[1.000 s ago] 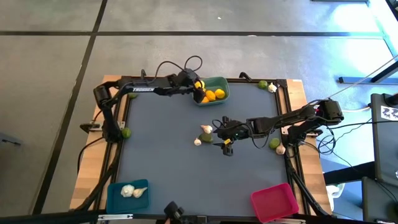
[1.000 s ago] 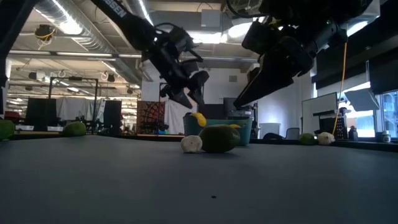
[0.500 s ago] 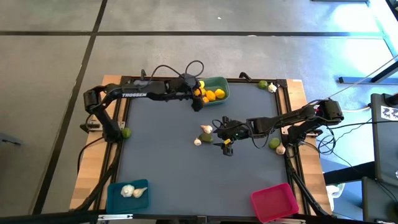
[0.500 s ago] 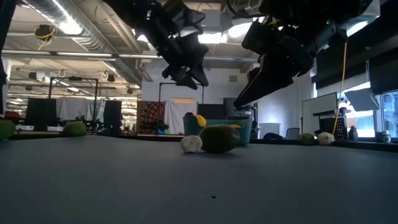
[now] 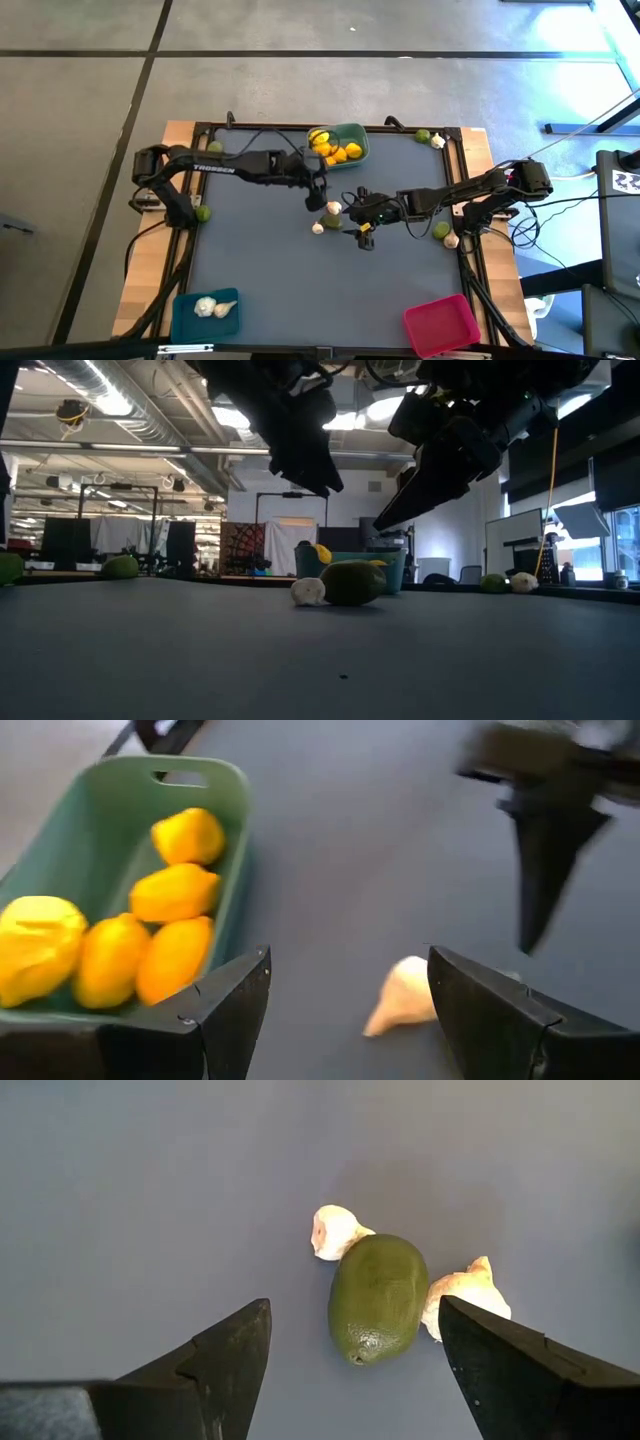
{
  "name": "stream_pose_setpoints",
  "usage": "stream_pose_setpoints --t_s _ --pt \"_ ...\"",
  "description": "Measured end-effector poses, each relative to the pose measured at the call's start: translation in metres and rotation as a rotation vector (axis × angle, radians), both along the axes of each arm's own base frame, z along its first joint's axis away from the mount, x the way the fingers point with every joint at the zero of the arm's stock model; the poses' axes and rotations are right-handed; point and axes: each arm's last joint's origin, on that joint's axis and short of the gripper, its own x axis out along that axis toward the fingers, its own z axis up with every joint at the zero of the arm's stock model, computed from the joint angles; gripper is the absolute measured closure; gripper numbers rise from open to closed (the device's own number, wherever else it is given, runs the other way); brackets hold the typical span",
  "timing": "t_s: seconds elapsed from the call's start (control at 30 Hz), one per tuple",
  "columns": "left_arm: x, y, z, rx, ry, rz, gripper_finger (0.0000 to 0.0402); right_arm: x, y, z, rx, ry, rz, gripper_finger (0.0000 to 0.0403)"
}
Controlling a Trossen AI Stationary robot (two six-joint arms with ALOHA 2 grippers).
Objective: Sort produce into baskets
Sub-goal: Put the white garlic into the blue bin
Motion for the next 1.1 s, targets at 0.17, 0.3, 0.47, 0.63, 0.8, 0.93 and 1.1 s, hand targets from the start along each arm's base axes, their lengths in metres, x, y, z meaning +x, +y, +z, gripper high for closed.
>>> stream_pose_setpoints --t_s 0.17,0.3,0.47,0.63,0.8,0.93,1.1 --pt "-0.002 -0.018 -0.011 -0.007 0.046 -0.046 0.0137 0.000 0.000 0.000 0.000 0.000 0.000 0.0116" --pt "-0.007 -0.031 -0.019 -0.032 0.107 -0.062 0.0137 0.000 0.000 0.000 0.001 -0.003 0.000 0.0116" --pt "-0.009 -0.048 -0.024 -0.053 0.124 -0.087 0.0137 0.001 0.000 0.002 0.004 -0.020 0.001 0.0116" --pt "-0.012 -0.062 -0.037 -0.085 0.105 -0.087 0.0137 0.001 0.000 0.001 0.004 -0.019 0.001 0.0116" --pt "-0.017 -0.072 -0.054 -0.131 0.094 -0.062 0.0137 0.001 0.001 0.001 0.022 -0.008 0.024 0.0116" --pt "-0.017 -0.079 -0.074 -0.158 0.119 -0.046 0.0137 0.000 0.002 0.000 0.037 -0.001 0.042 0.0116" --pt "-0.009 -0.086 -0.100 -0.164 0.150 -0.052 0.0137 0.000 0.002 0.000 0.038 0.000 0.042 0.0116"
